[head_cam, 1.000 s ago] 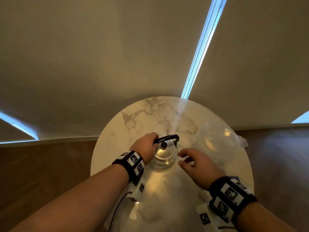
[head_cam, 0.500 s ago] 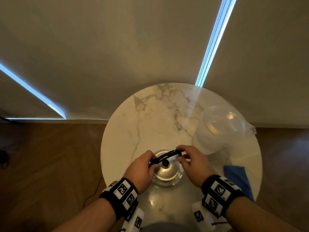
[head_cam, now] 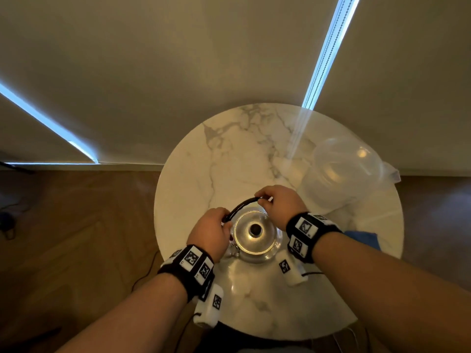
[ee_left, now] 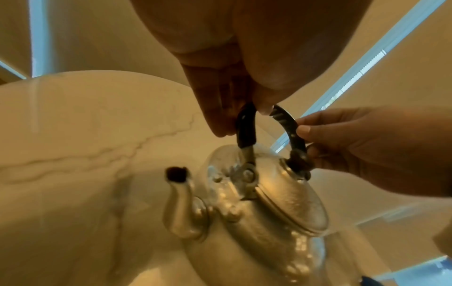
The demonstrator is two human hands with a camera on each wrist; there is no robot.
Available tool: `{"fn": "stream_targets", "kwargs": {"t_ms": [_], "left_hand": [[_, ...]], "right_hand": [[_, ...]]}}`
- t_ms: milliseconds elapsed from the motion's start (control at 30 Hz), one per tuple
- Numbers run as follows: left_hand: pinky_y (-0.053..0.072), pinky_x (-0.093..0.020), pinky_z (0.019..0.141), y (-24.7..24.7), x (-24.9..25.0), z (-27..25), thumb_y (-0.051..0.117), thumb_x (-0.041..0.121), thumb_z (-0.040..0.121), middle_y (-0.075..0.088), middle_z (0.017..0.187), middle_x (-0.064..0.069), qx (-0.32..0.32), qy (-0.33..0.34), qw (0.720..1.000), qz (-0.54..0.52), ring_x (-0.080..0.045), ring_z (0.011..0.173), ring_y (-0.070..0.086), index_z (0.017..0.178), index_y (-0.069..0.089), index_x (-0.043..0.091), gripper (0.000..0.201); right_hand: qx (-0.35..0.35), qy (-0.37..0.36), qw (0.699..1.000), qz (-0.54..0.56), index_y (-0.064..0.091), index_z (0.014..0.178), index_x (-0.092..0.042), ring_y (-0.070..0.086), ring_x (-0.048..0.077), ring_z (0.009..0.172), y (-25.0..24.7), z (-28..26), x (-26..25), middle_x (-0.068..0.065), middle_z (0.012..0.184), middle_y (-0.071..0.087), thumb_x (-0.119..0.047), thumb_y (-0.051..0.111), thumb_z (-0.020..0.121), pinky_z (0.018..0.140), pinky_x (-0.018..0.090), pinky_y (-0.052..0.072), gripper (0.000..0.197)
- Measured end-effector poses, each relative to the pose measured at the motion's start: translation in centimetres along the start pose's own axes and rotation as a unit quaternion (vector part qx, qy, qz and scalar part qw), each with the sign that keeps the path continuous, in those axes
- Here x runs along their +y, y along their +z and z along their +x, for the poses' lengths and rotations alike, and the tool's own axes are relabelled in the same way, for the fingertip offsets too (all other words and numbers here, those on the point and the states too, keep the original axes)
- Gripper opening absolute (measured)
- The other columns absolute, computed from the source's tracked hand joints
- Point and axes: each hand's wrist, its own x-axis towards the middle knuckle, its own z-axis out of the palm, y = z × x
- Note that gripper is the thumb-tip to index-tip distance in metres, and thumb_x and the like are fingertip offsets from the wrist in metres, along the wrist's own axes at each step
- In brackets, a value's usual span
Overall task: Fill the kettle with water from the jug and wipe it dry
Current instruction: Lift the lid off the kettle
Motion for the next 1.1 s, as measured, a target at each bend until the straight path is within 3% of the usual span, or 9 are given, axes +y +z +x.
{"fn": "stream_targets", "kwargs": {"t_ms": [100,167,233,333,433,533,733,933,1100], "left_hand": [[0.051,-0.028,0.093,-0.1,-0.5,0.9,0.052,0.020,0.093,0.050,0.134,0.008,-0.036,0.052,0.998,0.019,-0.014,0.108,0.063,0.136,0.045,0.033,0.046],[0.052,-0.031,0.096,0.1,-0.7,1.3,0.051,0.012,0.091,0.040,0.144,0.012,-0.061,0.090,0.993,0.055,-0.014,0.119,0.058,0.142,0.038,0.034,0.057],[0.049,-0.033,0.102,0.3,-1.2,1.6,0.048,0.006,0.089,0.022,0.157,0.013,-0.104,0.074,0.987,0.097,-0.016,0.130,0.051,0.151,0.026,0.030,0.070],[0.042,-0.033,0.111,0.5,-2.1,1.6,0.044,0.023,0.094,0.000,0.163,0.011,-0.124,0.069,0.985,0.101,-0.015,0.141,0.040,0.156,0.012,0.025,0.070],[0.046,-0.037,0.106,0.2,-2.2,1.1,0.057,0.061,0.076,0.000,0.162,0.014,-0.119,0.120,0.981,0.095,-0.015,0.140,0.038,0.153,0.005,0.033,0.097],[0.052,-0.040,0.098,0.4,-1.4,1.1,0.065,0.079,0.049,0.009,0.156,0.016,-0.119,0.167,0.973,0.104,-0.016,0.133,0.041,0.144,0.008,0.042,0.117],[0.055,-0.036,0.090,1.6,-1.8,2.4,0.074,0.076,0.042,0.020,0.147,0.014,-0.124,0.146,0.974,0.124,-0.018,0.124,0.050,0.140,0.030,0.036,0.114],[0.051,-0.036,0.098,1.5,-1.9,2.8,0.072,0.080,0.040,0.021,0.149,0.009,-0.132,0.152,0.972,0.123,-0.021,0.127,0.047,0.139,0.032,0.035,0.116],[0.052,-0.035,0.096,1.4,-1.8,2.9,0.070,0.083,0.040,0.027,0.145,0.010,-0.119,0.167,0.971,0.127,-0.019,0.121,0.051,0.137,0.035,0.031,0.115]], "right_hand": [[-0.005,0.014,0.999,-0.030,0.075,0.112,-0.026,0.061,0.015,0.095,0.5,1.2,-1.0,-0.003,0.110,0.071,-0.027,0.064,0.095,0.082,0.026,0.042,0.020],[-0.003,0.027,0.999,-0.032,0.076,0.109,-0.026,0.060,0.014,0.092,0.8,1.7,-1.5,-0.003,0.107,0.072,-0.025,0.065,0.095,0.080,0.025,0.041,0.018],[-0.010,0.043,0.999,-0.016,0.076,0.108,-0.026,0.059,0.012,0.088,0.8,1.7,-1.8,-0.006,0.101,0.069,-0.025,0.065,0.094,0.078,0.024,0.041,0.018],[-0.035,0.037,0.999,-0.002,0.071,0.113,-0.032,0.058,0.005,0.087,0.4,0.7,-1.8,-0.016,0.098,0.060,-0.031,0.065,0.094,0.077,0.023,0.043,0.020],[-0.025,-0.006,0.999,-0.049,0.066,0.116,-0.034,0.058,0.006,0.087,0.2,-1.9,-1.5,-0.015,0.101,0.058,-0.042,0.065,0.089,0.081,0.029,0.051,0.028],[-0.049,-0.021,0.992,-0.115,0.063,0.116,-0.035,0.058,0.010,0.086,1.5,-4.9,-1.9,-0.012,0.104,0.061,-0.048,0.066,0.083,0.075,0.027,0.047,0.036],[-0.035,0.016,0.986,-0.165,0.060,0.107,-0.023,0.066,0.026,0.086,4.0,-5.4,-2.6,0.001,0.103,0.070,-0.034,0.050,0.095,0.070,0.033,0.048,0.019],[0.004,0.005,0.989,-0.145,0.063,0.109,-0.020,0.066,0.027,0.084,4.0,-6.2,-2.9,0.003,0.102,0.070,-0.034,0.054,0.091,0.068,0.032,0.046,0.024],[0.059,0.037,0.990,-0.127,0.060,0.103,-0.030,0.063,0.020,0.077,1.5,-8.2,-2.5,-0.006,0.092,0.067,-0.040,0.056,0.086,0.065,0.034,0.052,0.020]]}}
